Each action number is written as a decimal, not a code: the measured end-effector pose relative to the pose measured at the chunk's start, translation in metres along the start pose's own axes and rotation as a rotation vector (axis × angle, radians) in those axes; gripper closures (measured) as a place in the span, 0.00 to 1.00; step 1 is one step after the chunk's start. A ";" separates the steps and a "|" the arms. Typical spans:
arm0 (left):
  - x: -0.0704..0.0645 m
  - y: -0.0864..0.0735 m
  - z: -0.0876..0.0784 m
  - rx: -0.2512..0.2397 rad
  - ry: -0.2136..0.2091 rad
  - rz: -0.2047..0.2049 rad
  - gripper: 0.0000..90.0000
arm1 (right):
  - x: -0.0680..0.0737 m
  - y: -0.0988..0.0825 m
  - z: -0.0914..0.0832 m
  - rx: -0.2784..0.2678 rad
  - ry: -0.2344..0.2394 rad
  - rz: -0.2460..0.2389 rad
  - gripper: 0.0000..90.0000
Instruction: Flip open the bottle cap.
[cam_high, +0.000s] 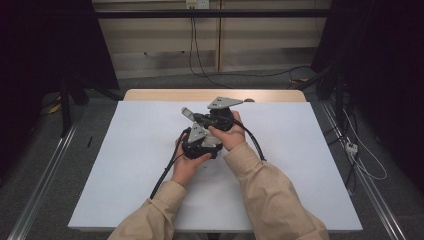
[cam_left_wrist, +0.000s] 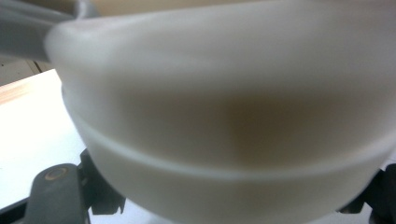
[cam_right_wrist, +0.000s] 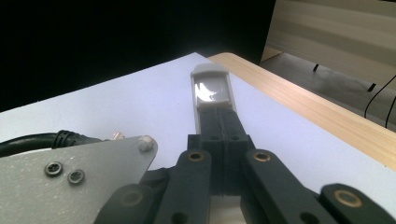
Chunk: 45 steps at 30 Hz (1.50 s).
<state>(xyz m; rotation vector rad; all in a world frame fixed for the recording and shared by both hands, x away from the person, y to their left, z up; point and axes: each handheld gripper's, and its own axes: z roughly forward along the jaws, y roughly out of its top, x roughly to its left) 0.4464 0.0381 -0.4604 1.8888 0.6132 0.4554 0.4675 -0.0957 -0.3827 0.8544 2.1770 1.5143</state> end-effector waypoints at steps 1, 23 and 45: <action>0.000 0.000 0.000 0.000 0.000 0.000 0.21 | 0.000 0.000 0.001 0.002 0.000 -0.001 1.00; -0.001 0.000 0.000 0.000 0.010 -0.006 0.20 | -0.004 0.000 0.003 0.024 0.012 0.008 1.00; 0.007 -0.007 -0.031 0.071 -0.032 -0.036 0.10 | -0.004 -0.008 -0.036 -0.032 -0.011 0.034 0.60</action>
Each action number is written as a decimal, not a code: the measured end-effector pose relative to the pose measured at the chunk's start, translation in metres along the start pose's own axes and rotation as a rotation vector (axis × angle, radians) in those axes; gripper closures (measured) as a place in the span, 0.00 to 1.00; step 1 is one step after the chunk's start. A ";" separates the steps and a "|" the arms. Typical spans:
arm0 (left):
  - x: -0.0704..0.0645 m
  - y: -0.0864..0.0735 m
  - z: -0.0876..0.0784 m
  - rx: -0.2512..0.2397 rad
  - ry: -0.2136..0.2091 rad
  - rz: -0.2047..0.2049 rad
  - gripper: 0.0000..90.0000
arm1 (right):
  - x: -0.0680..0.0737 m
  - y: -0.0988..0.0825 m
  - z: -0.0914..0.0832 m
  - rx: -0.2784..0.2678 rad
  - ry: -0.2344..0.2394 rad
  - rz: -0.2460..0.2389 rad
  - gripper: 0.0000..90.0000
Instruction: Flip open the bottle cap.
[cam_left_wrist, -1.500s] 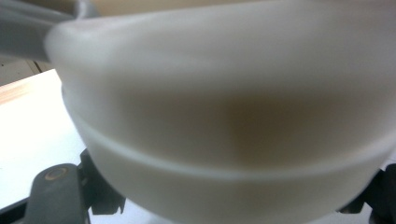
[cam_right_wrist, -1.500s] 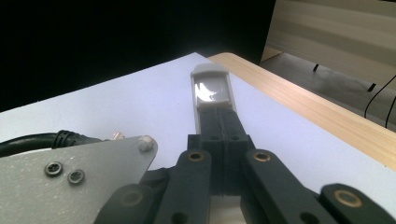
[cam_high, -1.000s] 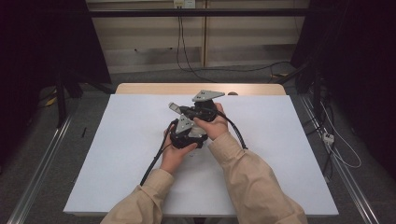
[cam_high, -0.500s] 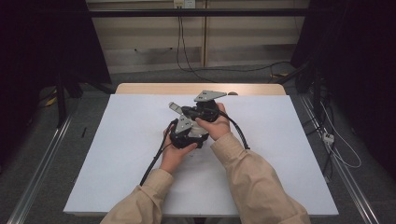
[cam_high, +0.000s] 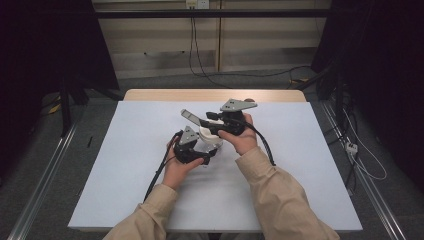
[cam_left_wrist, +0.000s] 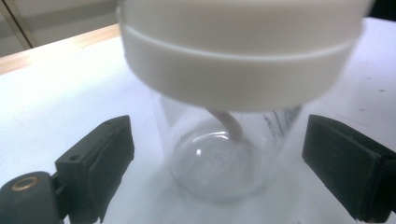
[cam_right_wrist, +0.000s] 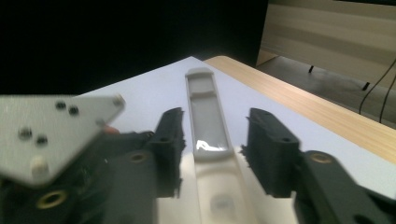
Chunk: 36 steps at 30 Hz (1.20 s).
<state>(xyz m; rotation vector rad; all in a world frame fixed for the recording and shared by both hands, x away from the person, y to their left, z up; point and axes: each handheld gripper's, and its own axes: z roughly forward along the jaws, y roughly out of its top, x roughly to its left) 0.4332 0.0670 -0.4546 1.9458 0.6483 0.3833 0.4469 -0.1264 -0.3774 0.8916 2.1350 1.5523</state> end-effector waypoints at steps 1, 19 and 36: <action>0.000 0.000 -0.003 -0.002 -0.001 -0.004 0.10 | 0.000 -0.001 -0.005 -0.001 -0.006 -0.001 0.58; 0.010 -0.018 -0.063 0.020 -0.052 -0.040 0.08 | 0.013 -0.047 -0.068 -0.008 -0.047 -0.007 0.21; 0.025 -0.034 -0.099 0.024 -0.012 -0.061 0.08 | 0.008 -0.099 -0.118 0.038 -0.122 0.037 0.16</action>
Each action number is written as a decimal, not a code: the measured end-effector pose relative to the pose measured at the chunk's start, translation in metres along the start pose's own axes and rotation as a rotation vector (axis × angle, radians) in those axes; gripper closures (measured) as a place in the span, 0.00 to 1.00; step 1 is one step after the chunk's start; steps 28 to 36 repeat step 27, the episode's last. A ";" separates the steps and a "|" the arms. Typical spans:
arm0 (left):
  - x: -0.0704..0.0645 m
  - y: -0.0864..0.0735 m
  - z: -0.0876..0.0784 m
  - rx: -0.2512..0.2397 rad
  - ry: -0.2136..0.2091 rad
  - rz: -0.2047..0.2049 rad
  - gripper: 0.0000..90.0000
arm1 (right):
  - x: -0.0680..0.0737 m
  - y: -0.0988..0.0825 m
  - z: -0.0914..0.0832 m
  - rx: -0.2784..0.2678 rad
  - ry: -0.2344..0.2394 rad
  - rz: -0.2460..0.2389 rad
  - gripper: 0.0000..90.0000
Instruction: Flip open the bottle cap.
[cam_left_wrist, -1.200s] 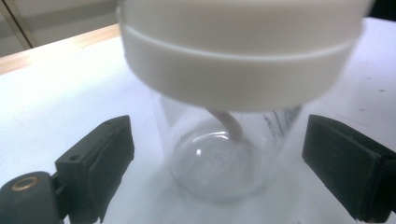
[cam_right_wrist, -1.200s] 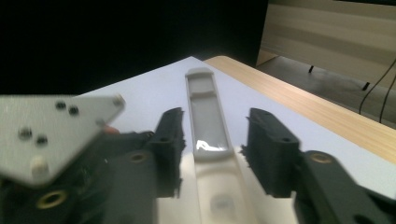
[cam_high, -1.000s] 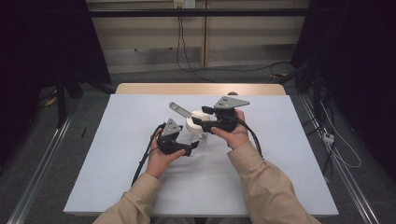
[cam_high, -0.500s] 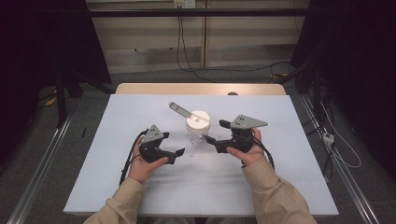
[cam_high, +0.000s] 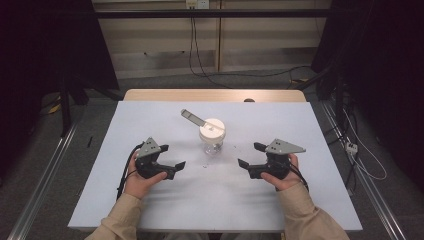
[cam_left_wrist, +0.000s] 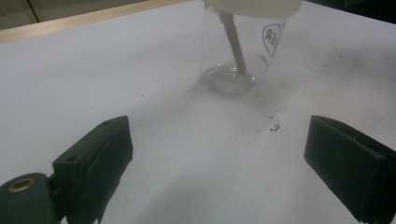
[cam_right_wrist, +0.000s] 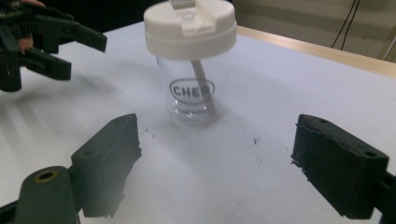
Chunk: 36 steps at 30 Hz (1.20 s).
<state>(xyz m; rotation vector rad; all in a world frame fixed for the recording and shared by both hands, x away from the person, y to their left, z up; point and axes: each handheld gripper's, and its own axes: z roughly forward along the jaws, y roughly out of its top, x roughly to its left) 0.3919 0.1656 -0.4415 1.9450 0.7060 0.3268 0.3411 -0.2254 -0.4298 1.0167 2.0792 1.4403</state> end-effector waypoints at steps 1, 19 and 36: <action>0.001 -0.001 -0.001 0.003 0.001 -0.003 0.08 | 0.000 -0.003 -0.002 0.002 0.001 0.002 0.16; 0.015 -0.017 -0.035 0.005 0.034 -0.019 0.08 | -0.008 -0.027 -0.032 0.017 -0.036 0.022 0.16; 0.020 -0.021 -0.045 -0.004 0.059 -0.042 0.08 | -0.010 -0.036 -0.042 0.027 -0.049 0.031 0.16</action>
